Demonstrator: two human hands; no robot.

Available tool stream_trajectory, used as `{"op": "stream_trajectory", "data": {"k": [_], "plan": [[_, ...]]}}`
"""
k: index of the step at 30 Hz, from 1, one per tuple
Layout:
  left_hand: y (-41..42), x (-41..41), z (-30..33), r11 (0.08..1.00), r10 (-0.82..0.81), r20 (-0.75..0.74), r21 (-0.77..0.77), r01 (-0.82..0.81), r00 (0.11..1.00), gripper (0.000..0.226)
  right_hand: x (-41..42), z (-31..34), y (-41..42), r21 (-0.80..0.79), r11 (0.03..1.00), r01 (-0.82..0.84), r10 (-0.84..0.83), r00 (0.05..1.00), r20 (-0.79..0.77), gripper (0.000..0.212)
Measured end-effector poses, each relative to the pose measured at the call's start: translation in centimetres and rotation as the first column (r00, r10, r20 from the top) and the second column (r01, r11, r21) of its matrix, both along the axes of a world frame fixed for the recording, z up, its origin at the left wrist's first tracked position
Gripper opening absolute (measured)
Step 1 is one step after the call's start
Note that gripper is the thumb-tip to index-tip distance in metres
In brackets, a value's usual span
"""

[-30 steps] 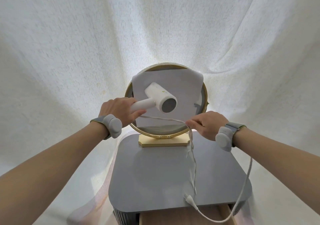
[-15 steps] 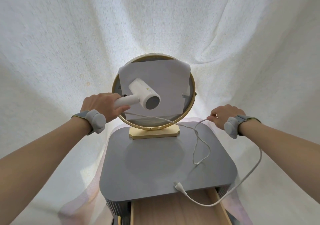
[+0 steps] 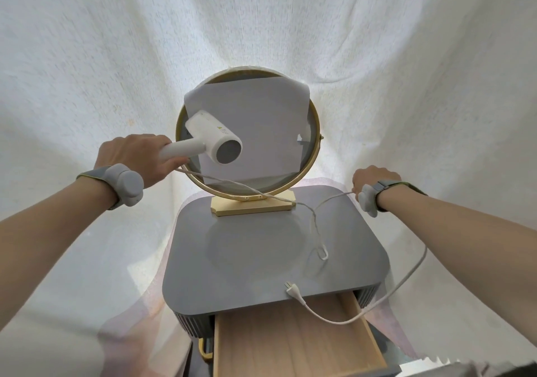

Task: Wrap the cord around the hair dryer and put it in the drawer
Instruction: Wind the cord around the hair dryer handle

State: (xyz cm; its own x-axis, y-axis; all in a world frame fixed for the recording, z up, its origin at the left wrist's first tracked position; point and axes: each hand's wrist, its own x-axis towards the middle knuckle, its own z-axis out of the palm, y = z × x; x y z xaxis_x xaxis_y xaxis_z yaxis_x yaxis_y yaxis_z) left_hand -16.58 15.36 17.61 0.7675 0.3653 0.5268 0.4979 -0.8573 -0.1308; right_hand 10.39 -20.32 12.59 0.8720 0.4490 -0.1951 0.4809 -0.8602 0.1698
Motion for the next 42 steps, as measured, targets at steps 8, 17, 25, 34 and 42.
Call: {"op": "stream_trajectory", "data": {"k": [8,17,25,34,42], "plan": [[0.0,-1.2,0.3,0.999,0.040,-0.013,-0.010,-0.040,0.999,0.047,0.1,-1.6,0.4,-0.052,0.998,-0.031,0.030,0.999,-0.020,0.028],[-1.1,-0.8,0.6,1.000,0.005,0.002,-0.001,-0.005,1.000,0.047,0.2,-4.0,2.8,-0.033,0.994,-0.101,0.100,0.995,-0.016,0.021],[-2.0,0.1,0.9,0.999,-0.046,0.034,-0.026,0.047,0.998,0.048,-2.0,-4.3,6.0,-0.044,0.959,-0.279,0.270,0.952,-0.145,0.016],[-3.5,1.4,1.0,0.994,-0.079,0.055,-0.070,0.082,0.995,0.049,-12.6,-2.7,12.8,0.622,0.711,-0.327,0.571,0.785,-0.239,0.057],[-3.9,1.4,0.5,0.993,-0.051,0.099,-0.099,0.060,0.994,0.048,-16.3,-2.4,13.8,0.632,0.698,-0.337,0.649,0.671,-0.359,0.018]]}}
